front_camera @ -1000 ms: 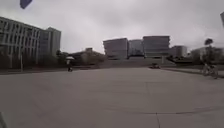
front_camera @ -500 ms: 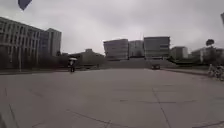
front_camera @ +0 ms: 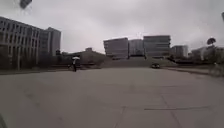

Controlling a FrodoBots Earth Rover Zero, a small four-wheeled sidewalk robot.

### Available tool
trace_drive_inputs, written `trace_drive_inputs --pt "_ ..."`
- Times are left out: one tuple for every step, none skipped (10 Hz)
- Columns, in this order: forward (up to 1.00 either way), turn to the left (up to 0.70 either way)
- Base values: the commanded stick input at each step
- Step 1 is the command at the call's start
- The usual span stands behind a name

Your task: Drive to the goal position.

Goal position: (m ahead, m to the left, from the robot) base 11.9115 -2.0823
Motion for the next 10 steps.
trace_drive_inputs --pt "0.7 0.0" --pt "0.7 0.0" --pt "0.7 0.0" --pt "0.7 0.0" --pt "0.7 0.0" --pt "0.7 0.0" --pt "0.7 0.0" --pt "0.7 0.0" --pt "0.7 0.0" --pt "0.7 0.0"
